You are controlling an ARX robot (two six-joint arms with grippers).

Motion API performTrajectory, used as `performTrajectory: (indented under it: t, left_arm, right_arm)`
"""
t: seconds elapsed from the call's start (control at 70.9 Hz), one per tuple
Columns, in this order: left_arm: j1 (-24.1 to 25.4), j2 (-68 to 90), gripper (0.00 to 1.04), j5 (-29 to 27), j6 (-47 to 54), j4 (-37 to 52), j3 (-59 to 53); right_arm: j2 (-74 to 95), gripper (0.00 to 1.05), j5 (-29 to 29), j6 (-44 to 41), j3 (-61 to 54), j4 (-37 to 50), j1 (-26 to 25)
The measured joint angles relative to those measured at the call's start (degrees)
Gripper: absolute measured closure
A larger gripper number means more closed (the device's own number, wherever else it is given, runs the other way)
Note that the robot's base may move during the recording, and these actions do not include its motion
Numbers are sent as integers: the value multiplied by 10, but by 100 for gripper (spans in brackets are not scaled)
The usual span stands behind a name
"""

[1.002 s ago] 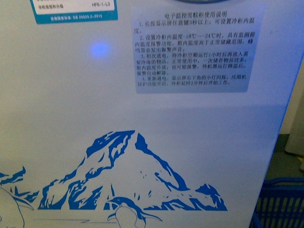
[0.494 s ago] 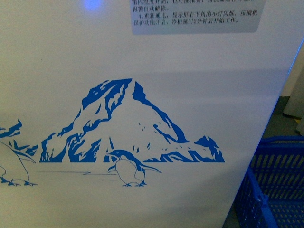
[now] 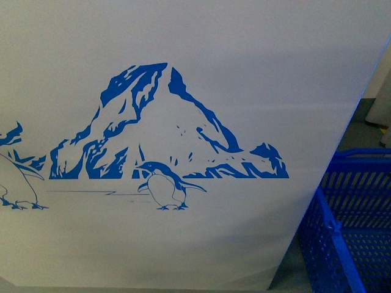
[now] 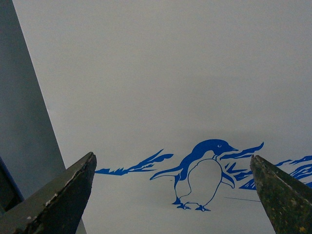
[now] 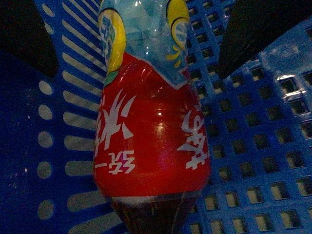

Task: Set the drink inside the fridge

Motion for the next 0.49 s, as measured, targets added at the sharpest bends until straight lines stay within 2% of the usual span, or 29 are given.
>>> performTrajectory:
  t: [0.494]
  left_arm:
    - [0,0,8,0,0,0,0]
  right_arm:
    - [52,7,12,15,57,-63,-20]
